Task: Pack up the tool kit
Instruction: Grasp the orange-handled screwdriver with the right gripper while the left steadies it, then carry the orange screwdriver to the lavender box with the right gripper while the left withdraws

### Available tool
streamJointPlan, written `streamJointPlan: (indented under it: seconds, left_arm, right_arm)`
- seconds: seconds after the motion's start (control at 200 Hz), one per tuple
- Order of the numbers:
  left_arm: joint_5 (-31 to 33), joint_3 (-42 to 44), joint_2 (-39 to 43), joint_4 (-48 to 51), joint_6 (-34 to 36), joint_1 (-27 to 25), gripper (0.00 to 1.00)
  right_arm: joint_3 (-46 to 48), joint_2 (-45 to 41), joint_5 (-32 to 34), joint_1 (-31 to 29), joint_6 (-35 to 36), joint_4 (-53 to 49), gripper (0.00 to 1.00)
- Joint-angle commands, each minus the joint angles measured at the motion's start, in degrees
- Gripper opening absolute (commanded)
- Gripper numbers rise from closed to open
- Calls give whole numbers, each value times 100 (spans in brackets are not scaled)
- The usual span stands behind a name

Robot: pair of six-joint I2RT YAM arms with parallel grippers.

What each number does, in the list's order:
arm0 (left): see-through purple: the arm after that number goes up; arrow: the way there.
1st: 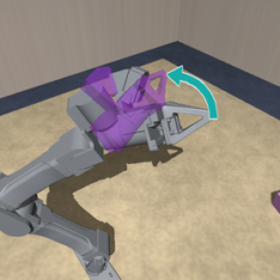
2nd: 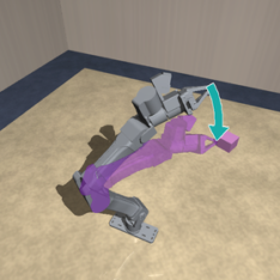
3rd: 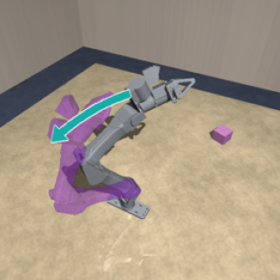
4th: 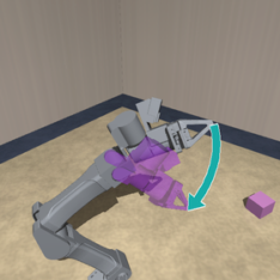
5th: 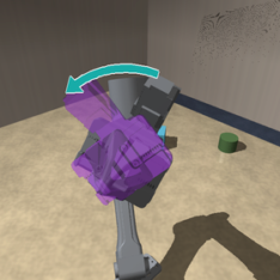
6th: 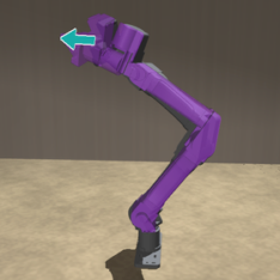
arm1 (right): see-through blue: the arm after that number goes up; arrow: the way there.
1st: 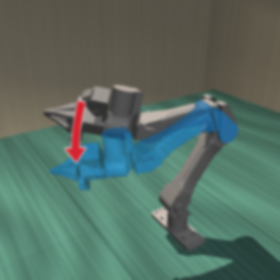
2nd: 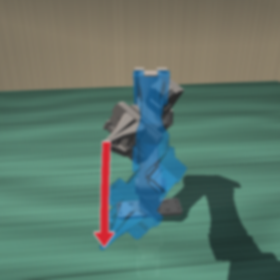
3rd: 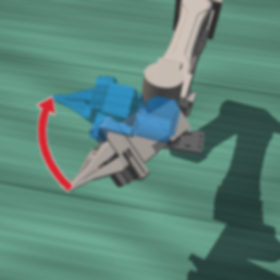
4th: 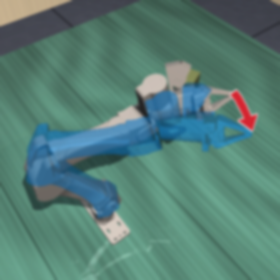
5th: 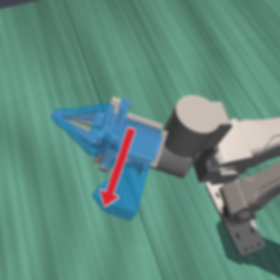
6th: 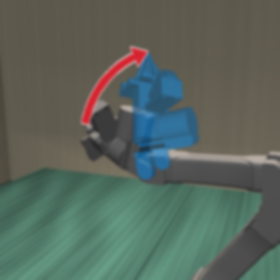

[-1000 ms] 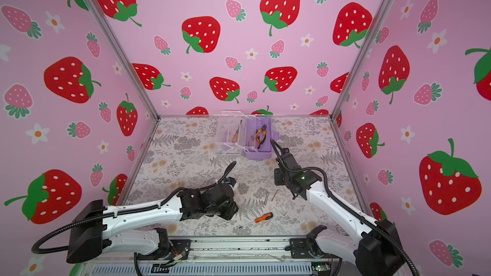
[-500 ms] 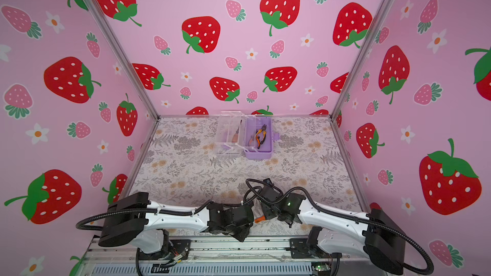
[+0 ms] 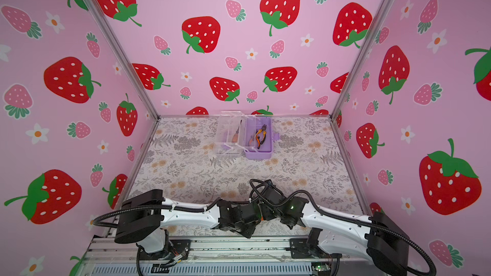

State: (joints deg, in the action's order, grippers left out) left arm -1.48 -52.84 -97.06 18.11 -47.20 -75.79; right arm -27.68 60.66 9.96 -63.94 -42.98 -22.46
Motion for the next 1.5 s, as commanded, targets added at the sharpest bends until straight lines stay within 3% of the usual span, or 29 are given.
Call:
streamJointPlan:
  seconds: [0.0,0.295,0.61,0.825,1.091,1.241,1.496]
  left_arm:
    - [206,114,-125,21,-152,182,30]
    - [167,329,-159,-314,-103,772,29]
    - [-62,283,-298,-719,188,1564,29]
    - [-374,55,-600,-961,282,1826,28]
    - [-779,-153,-850,-1127,351,2054,27]
    - [-880,-194,-642,-1097,377,2175,27]
    - [-950,133,449,-952,369,2476,28]
  right_arm:
    - [126,-3,-509,173,-1,537,66]
    - [376,-5,-1622,772,160,1233,65]
    - [557,108,-1916,795,232,1405,62]
    - [444,68,-1190,437,129,657,60]
    - [103,788,-183,-413,-152,86,52]
    - [-239,1463,180,-736,-335,-5,33]
    - [-339,1730,111,-786,-644,283,14]
